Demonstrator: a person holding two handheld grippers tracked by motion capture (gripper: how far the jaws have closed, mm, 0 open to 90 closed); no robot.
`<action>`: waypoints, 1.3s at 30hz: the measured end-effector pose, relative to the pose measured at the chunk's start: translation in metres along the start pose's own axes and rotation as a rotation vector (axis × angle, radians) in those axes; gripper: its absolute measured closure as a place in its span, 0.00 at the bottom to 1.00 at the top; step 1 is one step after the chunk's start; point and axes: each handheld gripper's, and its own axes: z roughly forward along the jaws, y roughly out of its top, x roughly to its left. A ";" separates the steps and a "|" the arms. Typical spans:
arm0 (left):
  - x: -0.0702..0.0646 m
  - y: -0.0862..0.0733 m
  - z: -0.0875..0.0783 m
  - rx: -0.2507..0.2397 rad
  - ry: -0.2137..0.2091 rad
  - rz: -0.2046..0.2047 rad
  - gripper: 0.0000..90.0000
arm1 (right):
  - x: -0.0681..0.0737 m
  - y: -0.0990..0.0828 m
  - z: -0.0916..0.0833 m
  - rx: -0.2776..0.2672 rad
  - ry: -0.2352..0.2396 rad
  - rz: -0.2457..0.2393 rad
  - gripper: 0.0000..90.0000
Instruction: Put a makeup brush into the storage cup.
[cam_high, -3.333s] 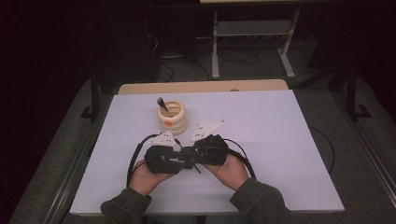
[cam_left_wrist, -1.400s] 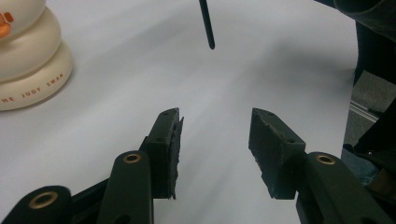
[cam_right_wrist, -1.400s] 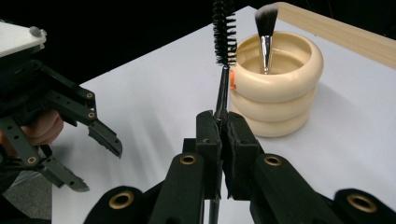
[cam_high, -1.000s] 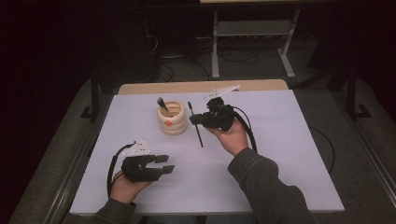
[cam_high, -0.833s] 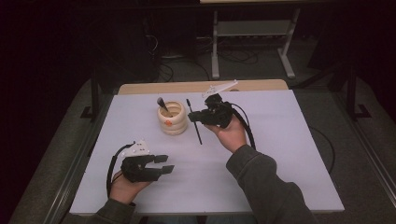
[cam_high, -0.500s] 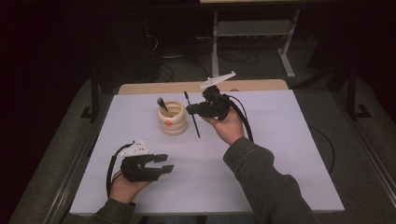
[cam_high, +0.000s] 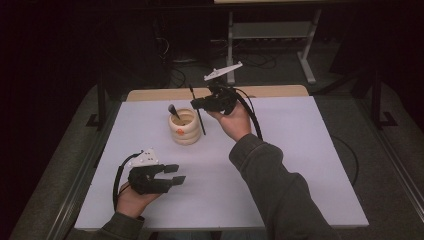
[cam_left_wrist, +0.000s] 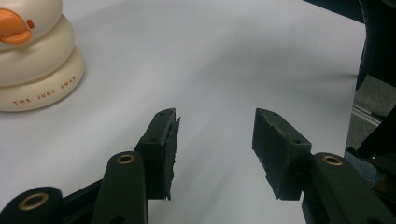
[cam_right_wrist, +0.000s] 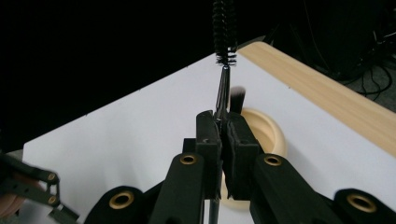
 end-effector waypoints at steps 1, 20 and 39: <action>0.000 0.000 0.000 0.000 0.000 0.000 0.55 | -0.001 0.002 0.001 0.002 0.001 -0.002 0.94; 0.002 0.000 -0.002 -0.013 -0.010 0.004 0.54 | -0.013 0.048 0.029 -0.010 -0.029 0.004 0.94; 0.004 0.000 -0.005 -0.027 -0.013 -0.009 0.53 | -0.016 0.061 0.064 -0.017 -0.040 0.033 0.94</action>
